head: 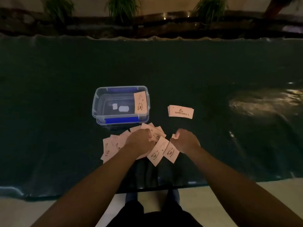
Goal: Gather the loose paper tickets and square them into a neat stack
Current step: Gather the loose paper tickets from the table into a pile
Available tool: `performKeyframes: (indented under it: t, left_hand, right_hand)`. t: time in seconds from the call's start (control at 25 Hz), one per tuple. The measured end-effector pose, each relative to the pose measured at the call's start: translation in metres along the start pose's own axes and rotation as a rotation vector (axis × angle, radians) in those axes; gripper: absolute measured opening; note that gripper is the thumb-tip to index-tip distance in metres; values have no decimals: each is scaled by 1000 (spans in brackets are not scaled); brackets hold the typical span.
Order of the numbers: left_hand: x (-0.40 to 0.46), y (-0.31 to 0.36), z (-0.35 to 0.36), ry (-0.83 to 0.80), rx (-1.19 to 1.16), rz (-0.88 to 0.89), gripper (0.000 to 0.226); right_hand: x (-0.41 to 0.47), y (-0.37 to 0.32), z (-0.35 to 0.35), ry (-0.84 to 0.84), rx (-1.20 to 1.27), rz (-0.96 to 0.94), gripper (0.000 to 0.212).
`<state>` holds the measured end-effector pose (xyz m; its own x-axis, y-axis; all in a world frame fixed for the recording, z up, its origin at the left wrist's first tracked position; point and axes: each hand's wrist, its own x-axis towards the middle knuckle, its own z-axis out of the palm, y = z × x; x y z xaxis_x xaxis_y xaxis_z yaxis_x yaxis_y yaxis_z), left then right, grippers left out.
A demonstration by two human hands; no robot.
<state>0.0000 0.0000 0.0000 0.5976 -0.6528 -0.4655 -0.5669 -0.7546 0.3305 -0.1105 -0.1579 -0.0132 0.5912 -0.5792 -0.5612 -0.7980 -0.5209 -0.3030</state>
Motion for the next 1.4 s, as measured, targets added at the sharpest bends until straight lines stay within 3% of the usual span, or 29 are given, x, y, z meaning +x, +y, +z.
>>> performKeyframes:
  t: [0.12,0.2,0.28,0.44,0.6,0.76,0.96,1.08,1.16,1.28,1.4]
  left_hand:
    - [0,-1,25,-79,-68,-128,27]
    - [-1,-1,41,-107,-48,-138,34]
    - [3,0,49,-109,-51,-144,39]
    - [10,6,52,-120,-114,-218,35]
    - [11,11,62,-49,-350,-219,28]
    - [12,17,65,-118,-486,-213,25]
    - [19,28,53,-199,-644,-328,20]
    - [19,29,50,-170,-779,-332,16]
    - [19,27,50,-100,-859,-336,22]
    - [12,28,40,-163,-786,-370,23]
    - [-1,24,44,-195,-948,-419,18]
  right_hand:
    - [6,16,25,26,98,237,65]
    - [5,22,42,33,133,269,86]
    - [7,23,53,45,175,248,93]
    - [6,20,66,22,284,220,90]
    - [2,20,74,-5,429,194,85]
    - [-3,20,76,-34,509,213,74]
    - [1,19,69,-12,619,230,60]
    - [6,13,56,-22,669,206,52]
    - [12,7,47,-35,644,171,55]
    - [25,-5,33,-7,460,84,61]
    - [38,-22,24,-19,208,-24,58]
